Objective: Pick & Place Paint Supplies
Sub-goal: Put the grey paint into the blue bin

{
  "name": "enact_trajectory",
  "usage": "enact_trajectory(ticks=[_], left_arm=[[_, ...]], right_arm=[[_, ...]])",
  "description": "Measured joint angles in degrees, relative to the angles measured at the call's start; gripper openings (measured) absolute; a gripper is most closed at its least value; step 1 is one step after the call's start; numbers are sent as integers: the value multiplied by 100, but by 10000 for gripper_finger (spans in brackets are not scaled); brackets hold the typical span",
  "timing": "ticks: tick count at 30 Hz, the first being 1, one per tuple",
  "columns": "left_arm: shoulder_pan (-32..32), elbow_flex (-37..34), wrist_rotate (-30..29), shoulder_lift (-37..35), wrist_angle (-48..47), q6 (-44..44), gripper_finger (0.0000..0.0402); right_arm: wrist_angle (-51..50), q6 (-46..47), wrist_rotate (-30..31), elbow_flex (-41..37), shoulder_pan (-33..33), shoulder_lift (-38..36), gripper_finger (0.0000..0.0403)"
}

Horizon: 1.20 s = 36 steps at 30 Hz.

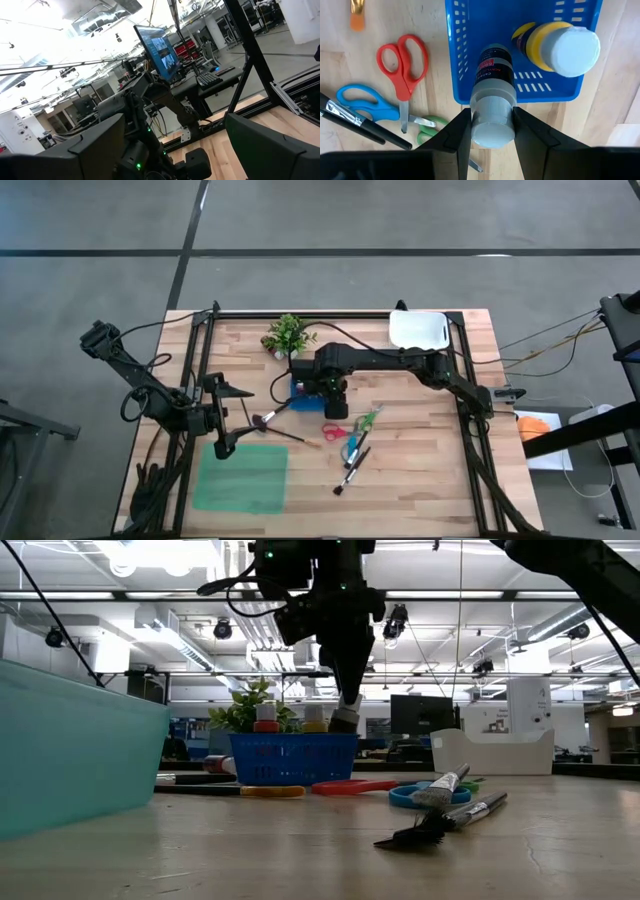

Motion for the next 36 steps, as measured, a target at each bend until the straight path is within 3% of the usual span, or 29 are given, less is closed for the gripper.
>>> enact_trajectory(ticks=[17, 24, 36], left_arm=[[0, 0, 1, 0, -59, -23, 355], [0, 0, 2, 0, -62, -41, 355], [0, 0, 2, 0, -98, -51, 355]], right_arm=[[111, -56, -42, -48, -21, 0, 113], [116, -43, -42, -48, -16, 0, 172], [156, -36, 7, 83, -16, 0, 181]])
